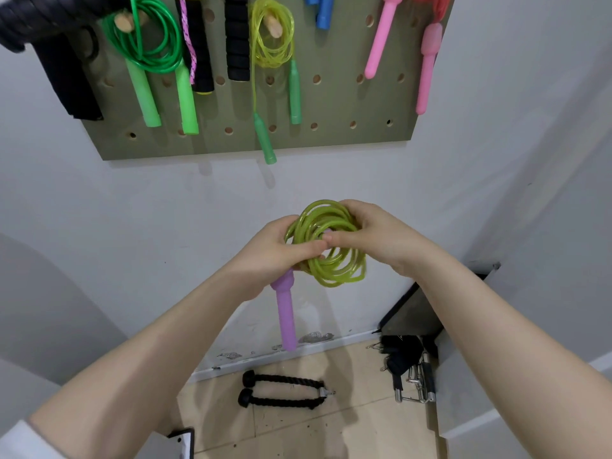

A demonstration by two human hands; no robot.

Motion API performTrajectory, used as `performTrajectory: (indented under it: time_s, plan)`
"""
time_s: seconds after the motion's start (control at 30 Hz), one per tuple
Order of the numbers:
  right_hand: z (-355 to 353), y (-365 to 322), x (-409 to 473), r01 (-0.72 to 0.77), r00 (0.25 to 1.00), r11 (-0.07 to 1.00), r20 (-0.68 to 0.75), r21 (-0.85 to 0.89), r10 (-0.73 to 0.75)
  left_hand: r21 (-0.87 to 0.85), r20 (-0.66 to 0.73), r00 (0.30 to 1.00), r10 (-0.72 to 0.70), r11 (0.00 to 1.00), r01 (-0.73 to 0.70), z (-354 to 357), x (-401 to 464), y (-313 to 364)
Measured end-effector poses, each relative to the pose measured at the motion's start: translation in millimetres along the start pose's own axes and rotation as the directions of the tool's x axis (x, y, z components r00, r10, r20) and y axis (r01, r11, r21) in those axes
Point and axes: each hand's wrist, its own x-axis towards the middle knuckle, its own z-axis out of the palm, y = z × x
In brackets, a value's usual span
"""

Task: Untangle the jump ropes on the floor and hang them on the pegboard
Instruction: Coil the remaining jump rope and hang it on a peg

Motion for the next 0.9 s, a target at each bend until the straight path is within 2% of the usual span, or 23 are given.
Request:
performTrajectory:
  time_s: [0.07,0.17,0.23,0.3,0.37,0.4,0.47,0.53,0.6,0.63,0.7,0.77,0.87,0.9]
  plan:
    - [1,0,2,0.008,0.999,0.979,-0.04,-0.206,-0.016,0.153,-0.051,0.999,0.004,0.988,0.004,2,1,-1]
    - [5,0,2,-0.034,0.995,0.972,-0.099,-0.232,0.012,0.276,-0.12,0.99,0.071,0.96,-0.036,7,2,-2]
    - [10,0,4,-0.049,0.977,0.929,-0.213,-0.367,-0.032,0.256,-0.155,0.981,0.115,0.964,-0.073,12,3,-1]
    - [14,-1,4,-0.082,0.939,0.83,-0.321,-0.552,-0.121,0.188,-0.152,0.979,0.133,0.977,-0.103,19,1,3]
    - [16,1,3,-0.133,0.902,0.76,-0.396,-0.636,-0.174,0.181,-0.119,0.979,0.168,0.973,-0.145,27,-1,5]
    - [16,1,2,-0.144,0.889,0.78,-0.426,-0.609,-0.169,0.191,-0.115,0.975,0.19,0.967,-0.166,30,-2,6]
    - [16,-3,-2,-0.115,0.888,0.907,-0.45,-0.406,-0.089,0.17,-0.131,0.969,0.211,0.967,-0.188,33,-4,8]
    - [12,-4,-6,-0.037,0.953,0.996,-0.303,-0.085,0.01,0.081,-0.139,0.972,0.192,0.98,-0.182,30,-5,13]
    - [3,-1,-14,0.0,0.998,0.989,-0.056,0.15,0.008,-0.023,-0.121,0.98,0.16,0.986,-0.163,22,-6,13]
    - [-3,1,-17,0.026,0.999,0.975,0.021,0.222,-0.031,-0.089,-0.103,0.984,0.144,0.984,-0.154,18,-7,12]
    - [-15,9,-19,0.073,0.996,0.943,0.032,0.324,-0.088,-0.193,-0.051,0.991,0.126,0.972,-0.134,13,-12,10]
    - [-19,17,-18,0.066,0.997,0.91,0.007,0.41,-0.076,-0.237,0.01,0.993,0.117,0.965,-0.112,15,-17,7]
    - [1,22,-18,-0.073,0.989,0.87,0.15,0.487,0.0,-0.363,0.037,0.994,0.1,0.928,-0.08,24,-20,4]
    - [10,21,-20,-0.141,0.98,0.812,0.196,0.566,0.034,-0.396,0.017,0.995,0.094,0.915,-0.079,27,-19,2]
